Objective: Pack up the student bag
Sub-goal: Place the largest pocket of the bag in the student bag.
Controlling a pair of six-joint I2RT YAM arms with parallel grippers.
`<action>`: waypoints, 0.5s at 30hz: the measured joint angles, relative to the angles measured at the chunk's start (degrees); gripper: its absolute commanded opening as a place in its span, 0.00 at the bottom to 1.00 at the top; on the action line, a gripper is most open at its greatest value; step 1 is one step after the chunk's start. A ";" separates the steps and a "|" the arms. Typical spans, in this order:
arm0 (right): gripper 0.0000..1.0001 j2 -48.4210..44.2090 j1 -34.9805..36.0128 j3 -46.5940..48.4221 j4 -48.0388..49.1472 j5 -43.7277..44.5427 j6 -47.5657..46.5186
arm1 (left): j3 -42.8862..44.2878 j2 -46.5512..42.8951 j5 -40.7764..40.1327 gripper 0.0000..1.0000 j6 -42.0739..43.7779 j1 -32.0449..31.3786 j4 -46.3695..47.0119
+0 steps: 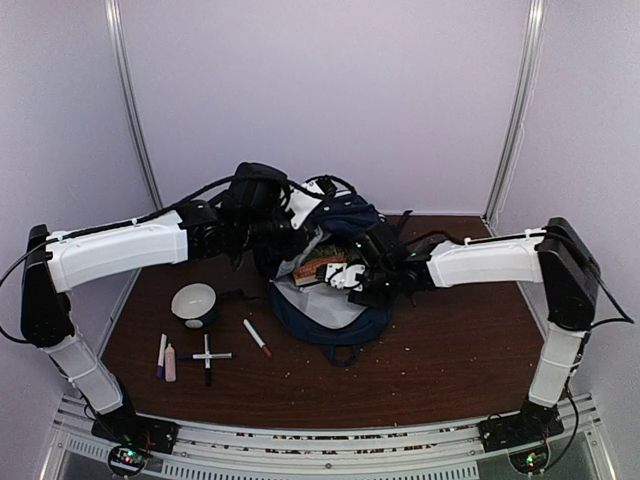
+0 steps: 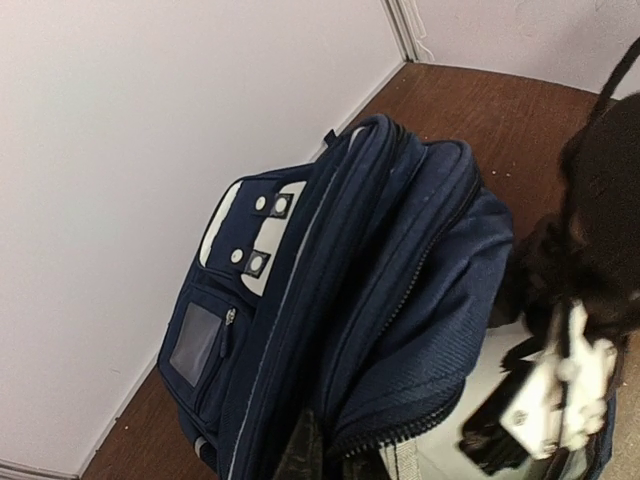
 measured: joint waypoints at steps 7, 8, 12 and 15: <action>0.48 -18.36 -0.59 -15.80 -7.85 -10.36 -0.92 | -0.66 2.08 5.57 0.00 -3.17 0.04 0.72; 0.48 -19.76 -0.81 -17.73 -9.38 -11.72 -1.09 | -0.66 2.84 6.64 0.02 -3.87 0.02 1.01; 0.47 -22.38 -3.63 -21.49 -17.09 -17.40 -1.22 | -0.74 6.14 11.39 0.36 -6.23 -0.11 1.33; 0.47 -23.76 -7.37 -20.65 -22.47 -21.79 -1.25 | -0.92 8.74 15.32 0.47 -7.98 -0.42 0.68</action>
